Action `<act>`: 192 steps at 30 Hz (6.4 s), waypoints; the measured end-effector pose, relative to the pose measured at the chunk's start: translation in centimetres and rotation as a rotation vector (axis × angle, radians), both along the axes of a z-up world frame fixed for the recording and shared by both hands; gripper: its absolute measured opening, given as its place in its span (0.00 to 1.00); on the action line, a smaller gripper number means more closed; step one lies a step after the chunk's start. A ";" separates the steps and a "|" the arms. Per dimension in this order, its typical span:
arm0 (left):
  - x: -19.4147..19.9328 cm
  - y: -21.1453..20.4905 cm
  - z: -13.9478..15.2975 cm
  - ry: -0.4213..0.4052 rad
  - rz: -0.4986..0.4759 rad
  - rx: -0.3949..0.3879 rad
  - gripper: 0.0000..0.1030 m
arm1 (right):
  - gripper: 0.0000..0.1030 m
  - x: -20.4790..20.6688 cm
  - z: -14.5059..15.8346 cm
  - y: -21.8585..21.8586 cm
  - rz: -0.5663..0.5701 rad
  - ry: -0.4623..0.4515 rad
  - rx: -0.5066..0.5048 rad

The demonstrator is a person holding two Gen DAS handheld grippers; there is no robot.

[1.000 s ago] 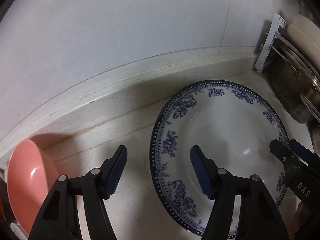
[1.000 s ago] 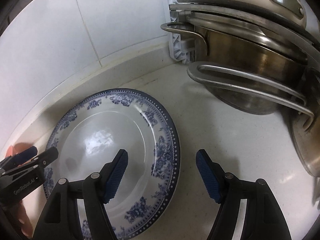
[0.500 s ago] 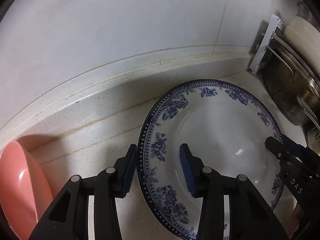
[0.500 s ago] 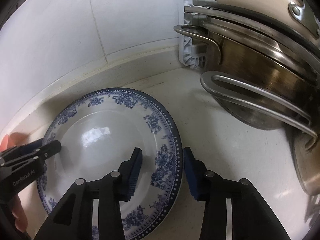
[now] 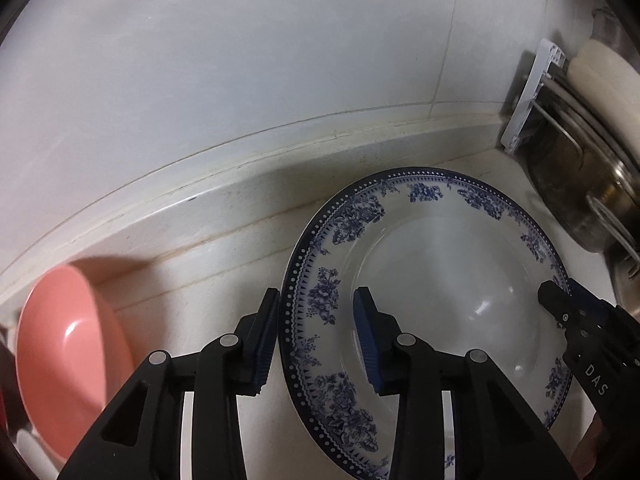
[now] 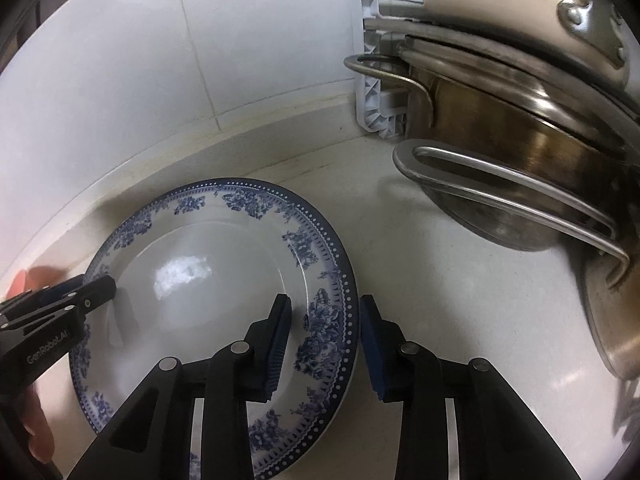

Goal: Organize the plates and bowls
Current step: 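Lift the small plate with both tools and carry it over the plate stack, then lower the small plate onto the stacked plates and open both tools, then move both tools to the rim of the cream bowl, then close both tools together on the cream bowl's rim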

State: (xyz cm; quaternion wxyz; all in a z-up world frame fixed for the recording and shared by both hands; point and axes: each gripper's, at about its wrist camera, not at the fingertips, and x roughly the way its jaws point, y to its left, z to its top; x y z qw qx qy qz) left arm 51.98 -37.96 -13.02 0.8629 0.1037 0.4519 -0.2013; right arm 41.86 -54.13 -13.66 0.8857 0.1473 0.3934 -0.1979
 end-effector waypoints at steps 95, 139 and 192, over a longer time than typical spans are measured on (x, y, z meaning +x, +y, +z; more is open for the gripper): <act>-27.8 48.8 3.1 0.034 0.459 0.009 0.36 | 0.35 -17.8 3.6 46.3 0.501 0.043 -0.053; -27.0 46.0 5.1 -0.023 0.422 0.025 0.80 | 0.59 -17.7 4.0 44.4 0.530 0.102 -0.027; -7.4 32.8 2.9 0.080 0.128 0.012 0.55 | 0.42 -0.6 3.1 33.3 0.323 0.162 0.098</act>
